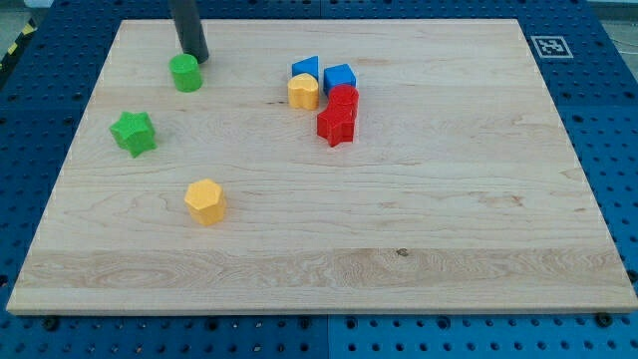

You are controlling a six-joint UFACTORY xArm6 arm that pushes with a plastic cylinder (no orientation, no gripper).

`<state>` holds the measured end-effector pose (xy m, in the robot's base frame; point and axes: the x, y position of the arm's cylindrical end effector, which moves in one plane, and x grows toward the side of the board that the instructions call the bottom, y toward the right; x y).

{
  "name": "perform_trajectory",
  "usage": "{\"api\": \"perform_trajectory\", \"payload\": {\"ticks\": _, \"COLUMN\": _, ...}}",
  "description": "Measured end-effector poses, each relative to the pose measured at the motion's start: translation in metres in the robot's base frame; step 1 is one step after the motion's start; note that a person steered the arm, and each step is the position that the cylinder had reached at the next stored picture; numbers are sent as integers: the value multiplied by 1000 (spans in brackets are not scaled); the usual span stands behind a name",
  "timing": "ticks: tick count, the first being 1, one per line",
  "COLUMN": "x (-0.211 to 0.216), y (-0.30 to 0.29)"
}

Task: Move the green circle towards the left side of the blue triangle

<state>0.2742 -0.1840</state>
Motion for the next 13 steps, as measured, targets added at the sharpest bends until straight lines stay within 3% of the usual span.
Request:
{"api": "perform_trajectory", "payload": {"ticks": 2, "x": 24, "y": -27}}
{"api": "perform_trajectory", "payload": {"ticks": 6, "x": 83, "y": 3}}
{"api": "perform_trajectory", "payload": {"ticks": 8, "x": 69, "y": 35}}
{"api": "perform_trajectory", "payload": {"ticks": 13, "x": 44, "y": 5}}
